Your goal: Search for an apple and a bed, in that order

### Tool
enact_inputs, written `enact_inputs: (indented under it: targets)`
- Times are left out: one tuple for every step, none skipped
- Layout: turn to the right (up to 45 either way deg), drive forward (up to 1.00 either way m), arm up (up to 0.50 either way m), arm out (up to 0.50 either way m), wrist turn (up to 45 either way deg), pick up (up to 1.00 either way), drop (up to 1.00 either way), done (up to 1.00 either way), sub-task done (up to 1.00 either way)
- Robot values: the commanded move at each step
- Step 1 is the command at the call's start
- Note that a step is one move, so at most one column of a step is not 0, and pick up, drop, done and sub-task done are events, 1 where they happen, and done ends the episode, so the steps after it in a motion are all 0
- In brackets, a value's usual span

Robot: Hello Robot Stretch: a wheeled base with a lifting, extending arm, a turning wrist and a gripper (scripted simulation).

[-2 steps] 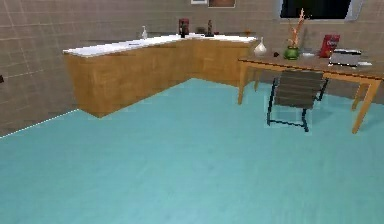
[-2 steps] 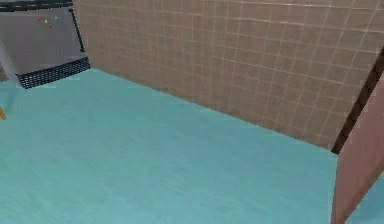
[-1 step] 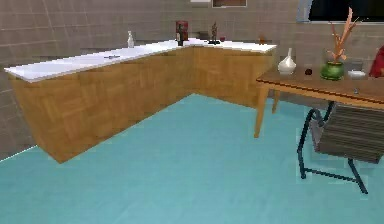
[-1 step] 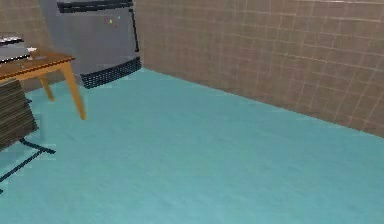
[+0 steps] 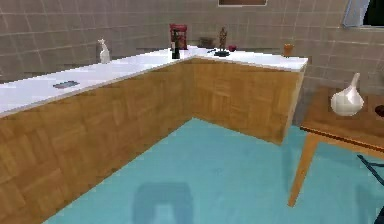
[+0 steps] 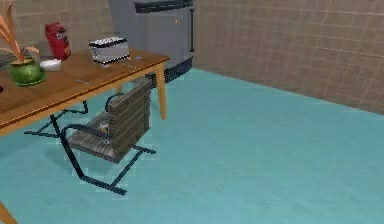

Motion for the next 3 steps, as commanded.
enact_inputs:
  targets:
    - [0.0,1.0,0.0,0.0,0.0,0.0,0.0,0.0,0.0]
    - [0.0,0.3,0.0,0.0,0.0,0.0,0.0,0.0,0.0]
    - [15.0,0.0,0.0,0.0,0.0,0.0,0.0,0.0,0.0]
